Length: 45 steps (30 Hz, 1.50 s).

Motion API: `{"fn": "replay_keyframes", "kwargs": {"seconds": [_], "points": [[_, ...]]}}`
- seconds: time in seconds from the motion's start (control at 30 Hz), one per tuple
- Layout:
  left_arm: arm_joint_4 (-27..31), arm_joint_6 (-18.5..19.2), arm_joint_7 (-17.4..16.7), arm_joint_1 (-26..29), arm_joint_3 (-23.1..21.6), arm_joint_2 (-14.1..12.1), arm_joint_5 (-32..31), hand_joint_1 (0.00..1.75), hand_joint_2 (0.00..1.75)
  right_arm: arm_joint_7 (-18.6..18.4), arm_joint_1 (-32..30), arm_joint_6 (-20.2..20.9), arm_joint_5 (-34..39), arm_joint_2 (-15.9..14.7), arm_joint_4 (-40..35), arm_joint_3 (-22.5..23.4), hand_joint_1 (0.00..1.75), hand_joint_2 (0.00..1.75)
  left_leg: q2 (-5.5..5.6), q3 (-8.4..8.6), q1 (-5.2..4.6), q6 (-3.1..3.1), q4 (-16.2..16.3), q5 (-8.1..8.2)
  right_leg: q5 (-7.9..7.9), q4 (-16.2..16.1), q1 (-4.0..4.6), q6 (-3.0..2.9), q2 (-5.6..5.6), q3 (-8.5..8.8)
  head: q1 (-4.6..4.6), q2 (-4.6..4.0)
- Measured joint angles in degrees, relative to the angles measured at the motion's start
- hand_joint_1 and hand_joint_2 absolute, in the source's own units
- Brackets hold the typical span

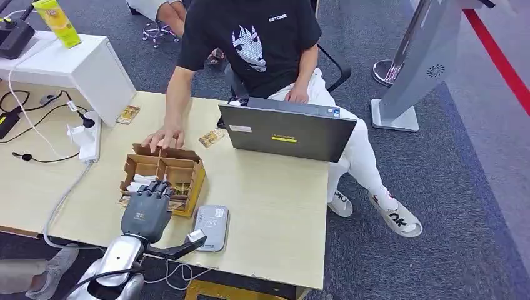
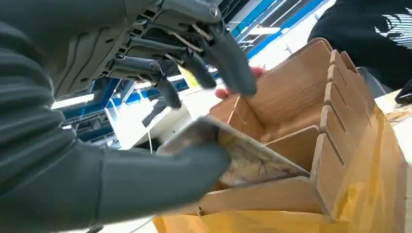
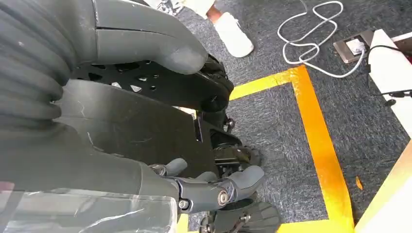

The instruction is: Pass the card to the sensor for recognition and then transmit it.

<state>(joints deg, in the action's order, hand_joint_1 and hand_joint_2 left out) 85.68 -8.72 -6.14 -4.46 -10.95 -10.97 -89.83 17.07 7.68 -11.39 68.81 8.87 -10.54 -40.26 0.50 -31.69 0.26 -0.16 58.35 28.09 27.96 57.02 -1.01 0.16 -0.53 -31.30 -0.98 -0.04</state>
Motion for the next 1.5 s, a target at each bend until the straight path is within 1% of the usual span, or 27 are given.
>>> {"fn": "replay_keyframes", "kwargs": {"seconds": [0.43,0.67,0.73,0.8,0.87,0.93,1.03,1.1,1.27,1.5], "points": [[0.0,0.0,0.2,0.5,0.5,0.1,0.0,1.75,1.75,0.3,0.0,0.0,0.2,0.0,0.0,0.0,0.00,1.75,0.00,0.00,0.00,0.00,0.0,0.00,0.00,0.0,0.00,0.00,0.00,0.00,0.00,0.00],[0.0,0.0,0.2,0.7,1.9,0.5,0.0,1.75,1.75,0.3,-0.1,0.0,0.4,0.0,0.0,0.0,0.00,1.75,0.00,0.01,0.00,0.00,0.0,0.00,0.00,0.0,0.00,0.00,-0.01,0.00,0.00,0.00],[0.0,-0.6,0.9,0.7,2.0,0.6,0.0,1.75,1.75,0.3,-0.1,0.0,0.4,0.0,0.0,0.0,0.00,1.75,0.00,0.01,0.00,0.00,0.0,0.00,0.00,0.0,0.00,0.00,0.00,-0.01,0.00,0.00],[0.3,-2.0,2.3,0.7,2.7,1.5,0.0,1.75,1.75,0.3,-0.1,0.0,0.5,0.0,0.0,0.0,0.00,1.75,0.00,0.01,0.00,0.00,0.0,0.00,0.00,0.0,0.00,0.00,0.00,-0.01,0.00,0.00],[2.0,-2.8,3.6,0.5,3.4,2.7,0.0,1.75,1.75,0.3,-0.1,0.0,0.5,0.0,0.0,0.0,0.00,1.75,0.00,0.00,0.00,0.02,0.0,-0.02,0.00,0.0,0.00,0.00,0.01,-0.03,-0.02,0.00],[5.5,-2.4,4.7,-0.7,3.6,4.0,0.0,1.75,1.75,0.1,0.0,0.0,0.5,0.0,0.0,0.0,0.00,1.75,0.07,-0.04,0.00,0.05,0.0,-0.06,-0.01,0.0,0.00,0.01,0.06,-0.03,0.00,0.00],[11.4,-1.2,5.6,-4.6,3.8,5.4,0.2,1.75,1.75,-0.3,0.1,0.0,0.1,0.0,0.0,0.0,0.00,1.75,0.10,-0.05,-0.01,0.06,0.0,-0.07,-0.08,0.0,-0.01,0.01,0.08,0.00,0.02,0.00],[13.9,-0.7,5.8,-6.5,4.0,5.8,0.3,1.75,1.75,-0.7,0.1,0.0,0.0,0.0,0.0,0.0,0.00,1.75,0.06,-0.02,-0.01,0.06,0.0,-0.08,-0.10,0.0,-0.01,0.01,0.04,0.00,0.00,0.00],[19.4,-0.5,6.2,-9.7,4.2,5.9,0.4,1.75,1.75,-1.2,0.3,0.0,-0.1,0.0,0.0,0.0,0.00,1.75,0.11,-0.02,0.00,0.05,0.0,-0.13,-0.10,0.0,0.01,0.01,0.06,-0.01,0.00,0.00],[22.4,-0.4,5.6,-10.9,5.4,5.7,0.9,1.75,1.75,-1.7,0.5,0.0,-0.2,0.0,0.0,0.0,0.00,1.75,0.09,-0.02,0.00,0.05,0.0,-0.13,-0.10,0.0,0.01,0.01,0.06,-0.01,-0.02,0.00]]}}
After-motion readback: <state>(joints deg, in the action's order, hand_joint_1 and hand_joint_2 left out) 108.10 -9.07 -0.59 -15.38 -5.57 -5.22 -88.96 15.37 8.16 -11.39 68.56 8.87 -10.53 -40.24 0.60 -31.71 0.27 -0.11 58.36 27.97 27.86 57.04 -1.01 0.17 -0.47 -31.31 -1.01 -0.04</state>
